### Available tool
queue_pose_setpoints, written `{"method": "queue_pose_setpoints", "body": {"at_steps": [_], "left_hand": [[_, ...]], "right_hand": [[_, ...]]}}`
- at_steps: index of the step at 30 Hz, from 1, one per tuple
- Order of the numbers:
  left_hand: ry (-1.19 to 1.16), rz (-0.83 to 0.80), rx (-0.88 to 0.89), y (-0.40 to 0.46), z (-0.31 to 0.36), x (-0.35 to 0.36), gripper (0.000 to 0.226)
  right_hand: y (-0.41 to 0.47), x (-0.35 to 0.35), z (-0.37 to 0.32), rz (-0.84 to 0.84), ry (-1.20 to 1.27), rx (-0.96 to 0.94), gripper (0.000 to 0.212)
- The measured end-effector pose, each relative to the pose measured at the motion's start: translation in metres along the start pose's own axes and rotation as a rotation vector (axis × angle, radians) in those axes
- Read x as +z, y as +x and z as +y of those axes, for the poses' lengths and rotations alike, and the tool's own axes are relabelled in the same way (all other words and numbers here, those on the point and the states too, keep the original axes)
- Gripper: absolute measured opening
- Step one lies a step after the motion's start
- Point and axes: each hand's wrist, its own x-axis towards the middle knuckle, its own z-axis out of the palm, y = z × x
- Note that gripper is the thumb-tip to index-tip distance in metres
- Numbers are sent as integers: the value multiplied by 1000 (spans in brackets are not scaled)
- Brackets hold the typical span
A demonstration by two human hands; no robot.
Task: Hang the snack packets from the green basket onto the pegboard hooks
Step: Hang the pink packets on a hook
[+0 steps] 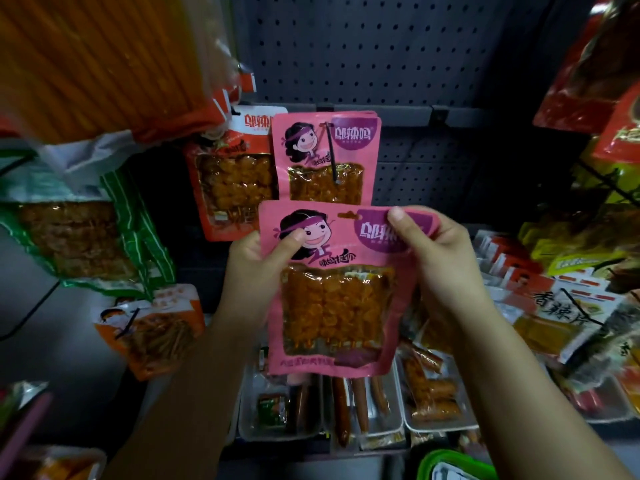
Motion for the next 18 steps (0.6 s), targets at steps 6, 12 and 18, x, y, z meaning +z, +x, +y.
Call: {"method": "queue_pose_setpoints", "body": {"at_steps": [6, 12, 18], "left_hand": [[20, 45, 189, 8, 20, -4, 12], [15, 111, 182, 22, 23, -1, 7], [71, 74, 173, 34, 11, -2, 7]], "right_hand": [[8, 13, -19, -5, 48, -93, 11], [27, 23, -19, 61, 62, -65, 18], [34, 20, -4, 110, 87, -33, 15]]}}
